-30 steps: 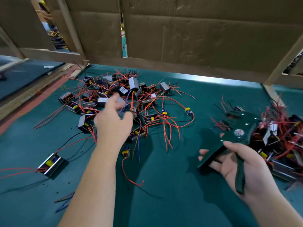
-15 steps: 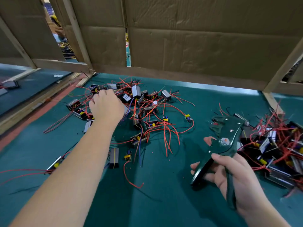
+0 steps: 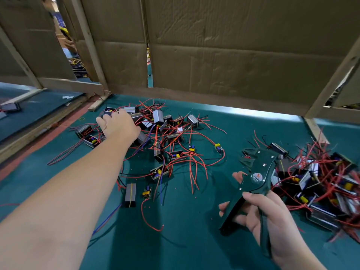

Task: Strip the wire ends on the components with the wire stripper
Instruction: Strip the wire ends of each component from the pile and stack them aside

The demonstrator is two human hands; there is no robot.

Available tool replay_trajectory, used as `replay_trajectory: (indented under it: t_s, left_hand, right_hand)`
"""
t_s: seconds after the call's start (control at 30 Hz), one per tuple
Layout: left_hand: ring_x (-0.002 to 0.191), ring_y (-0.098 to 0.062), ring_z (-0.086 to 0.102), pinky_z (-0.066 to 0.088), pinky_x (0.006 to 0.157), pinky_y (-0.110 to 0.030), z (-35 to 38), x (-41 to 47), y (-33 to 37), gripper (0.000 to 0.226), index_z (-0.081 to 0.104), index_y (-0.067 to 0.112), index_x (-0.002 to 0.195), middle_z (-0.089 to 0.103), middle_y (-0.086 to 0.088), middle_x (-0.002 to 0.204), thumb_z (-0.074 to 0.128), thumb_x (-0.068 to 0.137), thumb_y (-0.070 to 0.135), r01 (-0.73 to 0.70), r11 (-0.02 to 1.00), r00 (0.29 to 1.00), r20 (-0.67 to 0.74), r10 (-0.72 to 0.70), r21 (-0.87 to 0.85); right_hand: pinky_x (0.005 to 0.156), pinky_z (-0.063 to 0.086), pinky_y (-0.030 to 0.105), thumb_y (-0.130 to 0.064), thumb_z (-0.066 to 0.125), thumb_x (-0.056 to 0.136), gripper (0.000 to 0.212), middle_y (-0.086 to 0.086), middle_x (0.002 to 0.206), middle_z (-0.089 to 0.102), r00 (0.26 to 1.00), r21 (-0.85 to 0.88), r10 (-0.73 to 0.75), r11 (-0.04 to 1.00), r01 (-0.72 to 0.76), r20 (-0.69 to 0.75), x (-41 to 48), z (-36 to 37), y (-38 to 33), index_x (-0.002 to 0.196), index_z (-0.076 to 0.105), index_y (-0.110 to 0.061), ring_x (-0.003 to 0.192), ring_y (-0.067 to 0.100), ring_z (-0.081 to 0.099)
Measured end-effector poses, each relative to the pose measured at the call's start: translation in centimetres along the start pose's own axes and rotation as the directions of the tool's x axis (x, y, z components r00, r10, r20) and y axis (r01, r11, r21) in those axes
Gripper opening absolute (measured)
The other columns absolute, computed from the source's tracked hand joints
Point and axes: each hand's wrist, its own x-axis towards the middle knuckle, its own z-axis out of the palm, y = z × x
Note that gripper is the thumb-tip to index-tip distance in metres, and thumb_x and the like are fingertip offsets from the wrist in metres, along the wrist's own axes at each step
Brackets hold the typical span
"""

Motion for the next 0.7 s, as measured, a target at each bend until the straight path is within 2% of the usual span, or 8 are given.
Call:
replay_trajectory:
  t_s: [0.07,0.13,0.23,0.33,0.43,0.53,0.6,0.7]
  left_hand:
    - [0.125,-0.038,0.038,0.020,0.106,-0.048,0.3,0.1,0.0,0.056,0.046,0.015,0.125,0.050,-0.014,0.130,0.068,0.080,0.042,-0.043,0.999,0.999,-0.026,0.043,-0.016]
    - [0.127,-0.038,0.035,0.017,0.109,-0.051,0.7,0.2,0.1,0.049,0.046,0.022,0.129,0.048,-0.011,0.133,0.063,0.084,0.036,-0.124,0.992,0.992,-0.035,0.124,0.014]
    - [0.123,-0.036,0.038,0.015,0.108,-0.050,0.9,0.5,-0.1,0.030,0.052,0.023,0.114,0.057,-0.007,0.123,0.061,0.088,0.031,-0.194,0.981,0.974,-0.118,0.194,0.010]
    - [0.118,-0.033,0.043,0.016,0.107,-0.047,1.2,0.6,-0.2,0.022,0.053,0.019,0.105,0.062,-0.005,0.112,0.061,0.090,0.033,-0.216,0.976,0.961,-0.178,0.214,0.004]
    - [0.110,-0.031,0.051,0.019,0.102,-0.045,1.3,0.7,-0.3,0.025,0.051,0.014,0.106,0.061,-0.007,0.106,0.063,0.086,0.022,-0.199,0.977,0.964,-0.192,0.181,-0.079]
    - [0.105,-0.030,0.054,0.027,0.092,-0.042,1.0,0.9,-0.8,0.028,0.060,0.014,0.108,0.059,-0.009,0.107,0.055,0.086,0.030,-0.293,0.956,0.947,-0.141,0.289,-0.007]
    - [0.104,-0.031,0.055,0.030,0.091,-0.042,0.6,1.2,-1.3,0.031,0.065,0.018,0.109,0.060,-0.010,0.108,0.050,0.089,0.036,-0.332,0.943,0.936,-0.119,0.331,0.010]
    - [0.096,-0.032,0.055,0.035,0.089,-0.044,-0.4,1.4,-1.8,0.033,0.067,0.018,0.091,0.061,-0.010,0.098,0.048,0.091,0.045,-0.329,0.938,0.926,-0.234,0.297,-0.108]
  right_hand:
    - [0.061,0.053,0.056,-0.017,0.065,0.059,0.062,0.006,0.090,0.071,1.000,0.010,0.002,1.000,-0.002,-0.002,0.1,-0.1,0.0,0.119,0.056,-0.001,0.071,0.051,0.065]
    - [0.061,0.053,0.056,-0.015,0.064,0.061,0.059,0.006,0.091,0.071,1.000,0.024,0.006,1.000,-0.005,-0.006,0.2,-0.2,0.0,0.118,0.056,-0.001,0.071,0.050,0.064]
    - [0.060,0.054,0.056,-0.013,0.062,0.063,0.056,0.007,0.094,0.071,1.000,0.041,0.012,0.999,-0.012,-0.010,0.3,-0.4,0.0,0.117,0.058,-0.003,0.071,0.051,0.064]
    - [0.060,0.054,0.057,-0.014,0.063,0.060,0.058,0.008,0.093,0.072,1.000,0.047,0.024,0.999,-0.023,-0.008,0.2,-0.4,0.0,0.117,0.060,-0.004,0.071,0.052,0.064]
    - [0.061,0.054,0.058,-0.015,0.064,0.058,0.059,0.008,0.095,0.072,0.999,0.047,0.033,0.998,-0.032,-0.008,0.2,-0.2,0.1,0.117,0.060,-0.005,0.071,0.051,0.064]
    - [0.063,0.054,0.059,-0.014,0.064,0.059,0.057,0.008,0.102,0.071,0.999,0.054,0.051,0.997,-0.050,-0.016,0.2,-0.2,0.1,0.115,0.061,-0.004,0.070,0.052,0.064]
    - [0.062,0.054,0.059,-0.013,0.062,0.060,0.055,0.009,0.104,0.070,0.998,0.064,0.060,0.996,-0.059,-0.014,0.2,-0.2,0.0,0.114,0.062,-0.004,0.069,0.052,0.063]
    - [0.059,0.054,0.057,-0.014,0.062,0.059,0.058,0.007,0.099,0.071,0.998,0.078,0.064,0.995,-0.064,-0.003,0.1,0.0,-0.2,0.116,0.060,-0.004,0.067,0.049,0.064]
